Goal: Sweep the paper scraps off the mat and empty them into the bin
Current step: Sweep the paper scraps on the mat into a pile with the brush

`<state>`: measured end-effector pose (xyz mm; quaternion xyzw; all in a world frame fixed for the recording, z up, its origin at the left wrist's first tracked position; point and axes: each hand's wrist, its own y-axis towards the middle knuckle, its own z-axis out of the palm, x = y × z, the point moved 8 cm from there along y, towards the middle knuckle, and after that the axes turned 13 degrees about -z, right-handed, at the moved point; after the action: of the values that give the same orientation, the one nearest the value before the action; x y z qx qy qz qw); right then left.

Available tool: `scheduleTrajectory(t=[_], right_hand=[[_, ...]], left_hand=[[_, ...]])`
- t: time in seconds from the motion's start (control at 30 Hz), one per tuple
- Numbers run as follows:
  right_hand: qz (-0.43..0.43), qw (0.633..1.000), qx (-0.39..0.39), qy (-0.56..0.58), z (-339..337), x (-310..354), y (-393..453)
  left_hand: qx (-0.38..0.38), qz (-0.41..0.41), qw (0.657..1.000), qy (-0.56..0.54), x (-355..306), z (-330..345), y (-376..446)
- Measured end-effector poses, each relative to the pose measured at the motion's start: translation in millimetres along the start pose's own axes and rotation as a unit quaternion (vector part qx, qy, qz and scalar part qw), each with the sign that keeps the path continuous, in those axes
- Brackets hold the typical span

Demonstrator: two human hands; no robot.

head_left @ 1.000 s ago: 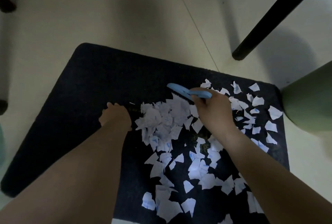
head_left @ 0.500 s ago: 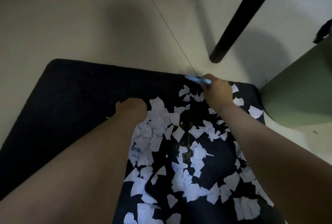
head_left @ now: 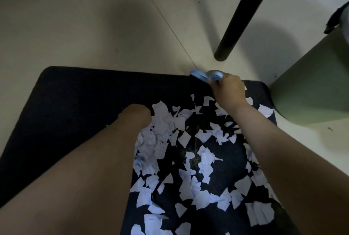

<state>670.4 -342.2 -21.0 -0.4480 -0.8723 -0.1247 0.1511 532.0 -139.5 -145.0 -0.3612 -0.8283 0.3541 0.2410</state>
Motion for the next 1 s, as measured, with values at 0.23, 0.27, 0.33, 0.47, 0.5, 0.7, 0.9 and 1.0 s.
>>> scheduleTrajectory(t=[0.23, 0.27, 0.33, 0.47, 0.5, 0.7, 0.9, 1.0], right_hand=[[-0.035, 0.995, 0.095, 0.026, 59, 40, -44], [-0.039, 0.992, 0.107, 0.054, 62, 49, -57], [-0.042, 0.988, 0.109, 0.102, 57, 60, -74], [0.004, 0.993, 0.009, 0.115, 24, 46, -53], [0.006, 0.996, -0.004, 0.088, 21, 41, -43], [-0.051, 0.994, 0.091, -0.007, 75, 64, -38], [-0.054, 0.984, 0.143, 0.097, 75, 94, -87], [0.001, 0.986, 0.068, 0.152, 29, 77, -84]], left_hand=[[-0.001, 0.017, 1.0, 0.013, -2, -2, -2], [-0.001, 0.018, 1.0, 0.016, -3, -3, -3], [-0.025, 0.016, 0.999, 0.025, -3, -5, -3], [-0.031, 0.003, 0.998, 0.048, 1, -4, 1], [-0.012, 0.003, 0.999, 0.049, 1, -1, 3], [-0.003, 0.008, 0.999, 0.05, 3, -1, 9], [0.007, 0.007, 0.998, 0.064, 5, -1, 12], [0.007, 0.006, 0.998, 0.059, 6, 1, 14]])
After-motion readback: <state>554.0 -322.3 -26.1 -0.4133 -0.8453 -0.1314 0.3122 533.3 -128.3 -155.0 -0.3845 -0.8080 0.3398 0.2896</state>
